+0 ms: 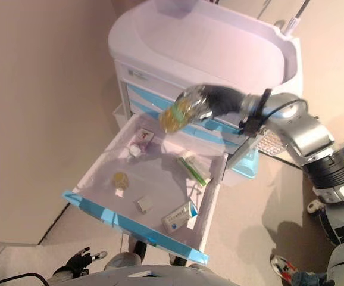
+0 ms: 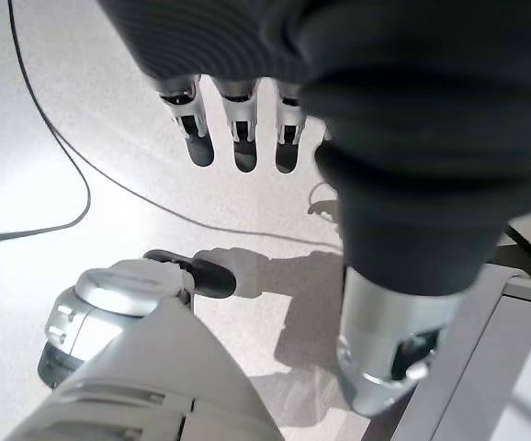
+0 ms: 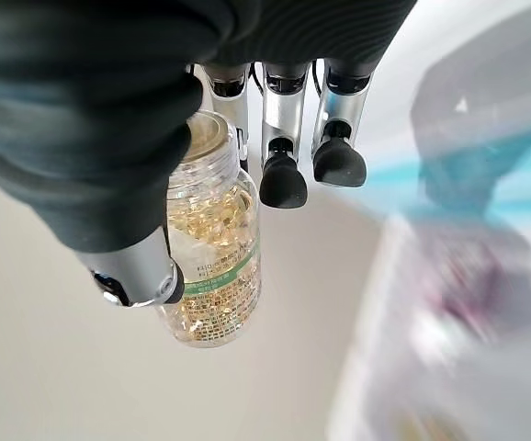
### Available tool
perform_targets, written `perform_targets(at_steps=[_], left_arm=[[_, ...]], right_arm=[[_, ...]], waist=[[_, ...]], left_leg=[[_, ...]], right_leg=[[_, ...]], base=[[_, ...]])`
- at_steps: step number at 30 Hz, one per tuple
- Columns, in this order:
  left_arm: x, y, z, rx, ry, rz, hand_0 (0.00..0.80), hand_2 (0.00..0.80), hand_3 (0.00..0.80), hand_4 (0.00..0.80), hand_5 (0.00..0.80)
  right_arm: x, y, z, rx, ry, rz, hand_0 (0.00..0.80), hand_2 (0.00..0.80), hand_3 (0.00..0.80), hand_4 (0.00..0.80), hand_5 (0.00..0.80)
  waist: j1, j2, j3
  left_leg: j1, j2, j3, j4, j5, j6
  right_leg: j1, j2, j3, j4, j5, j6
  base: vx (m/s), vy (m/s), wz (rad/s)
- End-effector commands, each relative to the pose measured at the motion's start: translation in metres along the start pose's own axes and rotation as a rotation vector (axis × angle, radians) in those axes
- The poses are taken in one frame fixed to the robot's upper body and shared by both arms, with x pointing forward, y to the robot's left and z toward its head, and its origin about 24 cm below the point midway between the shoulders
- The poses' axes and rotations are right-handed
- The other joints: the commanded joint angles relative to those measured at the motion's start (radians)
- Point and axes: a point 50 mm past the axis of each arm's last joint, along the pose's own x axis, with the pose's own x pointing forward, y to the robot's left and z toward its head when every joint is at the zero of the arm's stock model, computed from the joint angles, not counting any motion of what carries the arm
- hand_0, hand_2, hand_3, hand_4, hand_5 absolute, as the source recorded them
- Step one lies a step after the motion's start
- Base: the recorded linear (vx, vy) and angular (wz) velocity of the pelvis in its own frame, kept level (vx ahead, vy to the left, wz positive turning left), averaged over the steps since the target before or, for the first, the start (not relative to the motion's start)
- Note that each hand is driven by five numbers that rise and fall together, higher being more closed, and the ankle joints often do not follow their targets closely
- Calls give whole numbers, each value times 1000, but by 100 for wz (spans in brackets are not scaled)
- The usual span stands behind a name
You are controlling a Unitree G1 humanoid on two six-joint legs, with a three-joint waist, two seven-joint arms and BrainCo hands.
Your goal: Open the drawer and pick up the medicine
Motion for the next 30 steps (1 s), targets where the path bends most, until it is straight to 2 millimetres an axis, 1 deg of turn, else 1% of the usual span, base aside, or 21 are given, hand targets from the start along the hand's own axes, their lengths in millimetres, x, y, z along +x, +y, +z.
perform_targets(at_steps=[1,2,3,4,6,9,10,12,15,18,23,27,28,30], left_arm=[[-3,6,-16,54,59,5,0,0,0,0,0],[-3,6,-18,54,64,3,0,0,0,0,0],[-4,6,-21,58,78,1,0,0,0,0,0],[-4,6,-22,59,82,1,0,0,0,0,0],[-5,7,-26,68,101,2,0,0,0,0,0],[-6,7,-30,77,115,3,0,0,0,0,0],[-6,7,-32,83,122,5,0,0,0,0,0],[-7,8,-34,85,128,7,0,0,0,0,0],[-7,9,-35,84,133,13,0,0,0,0,0],[-7,10,-33,87,133,16,0,0,0,0,0],[-6,11,-30,87,120,15,0,0,0,0,0],[-6,9,-27,101,105,5,0,0,0,0,0],[-6,8,-26,103,102,3,0,0,0,0,0],[-6,9,-24,111,92,1,0,0,0,0,0]], right_arm=[[-7,-32,35,38,-199,-180,800,800,800,800,800],[-10,-38,37,65,-219,-222,800,800,800,800,800],[-17,-52,39,123,-254,-302,800,800,800,800,800],[-19,-56,39,135,-255,-326,800,800,800,800,800],[-31,-76,42,186,-279,-456,800,800,800,800,800],[-42,-96,43,198,-272,-581,800,800,800,800,800],[-47,-105,41,206,-261,-645,800,800,800,800,800],[-52,-116,40,192,-230,-711,800,800,800,800,800],[-58,-129,38,106,-131,-796,800,800,800,800,800],[-60,-138,38,-29,-3,-848,800,800,800,800,800],[-64,-154,48,-261,222,-881,800,800,800,800,800],[-70,-165,54,-400,386,-901,800,800,800,800,800],[-71,-166,55,-419,410,-898,800,800,800,800,800],[-73,-169,55,-495,513,-876,800,800,800,800,800]], waist=[[-3,8,-71],[-5,10,-74],[-6,13,-82],[-6,14,-84],[-3,17,-90],[4,20,-92],[10,21,-92],[17,23,-89],[27,23,-84],[35,21,-79],[45,16,-67],[65,11,-58],[67,11,-57],[81,7,-51]], left_leg=[[-14,-48,-25,8,-66,19],[-12,-49,-26,7,-67,19],[-8,-50,-25,7,-69,19],[-7,-50,-25,7,-69,20],[-2,-52,-26,6,-72,20],[-2,-54,-30,7,-73,20],[-2,-54,-32,7,-72,20],[-2,-55,-35,8,-72,20],[-2,-57,-42,10,-71,21],[-4,-60,-51,9,-67,21],[-8,-62,-68,12,-62,21],[-13,-66,-89,12,-59,22],[-14,-66,-92,13,-58,22],[-22,-68,-104,13,-54,23]], right_leg=[[2,-7,19,71,-3,61],[4,-7,20,72,-4,60],[6,-7,19,74,-6,59],[7,-7,20,74,-7,58],[12,-7,16,75,-11,57],[13,-7,13,76,-14,54],[13,-7,10,77,-15,53],[14,-8,6,78,-16,52],[16,-8,0,80,-18,48],[16,-6,-3,80,-18,45],[12,-7,-10,87,-19,41],[15,-5,-19,86,-21,39],[15,-5,-21,87,-22,38],[14,-5,-30,87,-23,37]], base=[[58,36,-4],[73,39,-1],[64,32,-3],[76,32,-5],[58,15,-2],[13,3,1],[0,0,0],[20,2,5],[18,-1,10],[21,-10,8],[18,-11,4],[38,-10,13],[39,-17,12],[27,-17,14]])
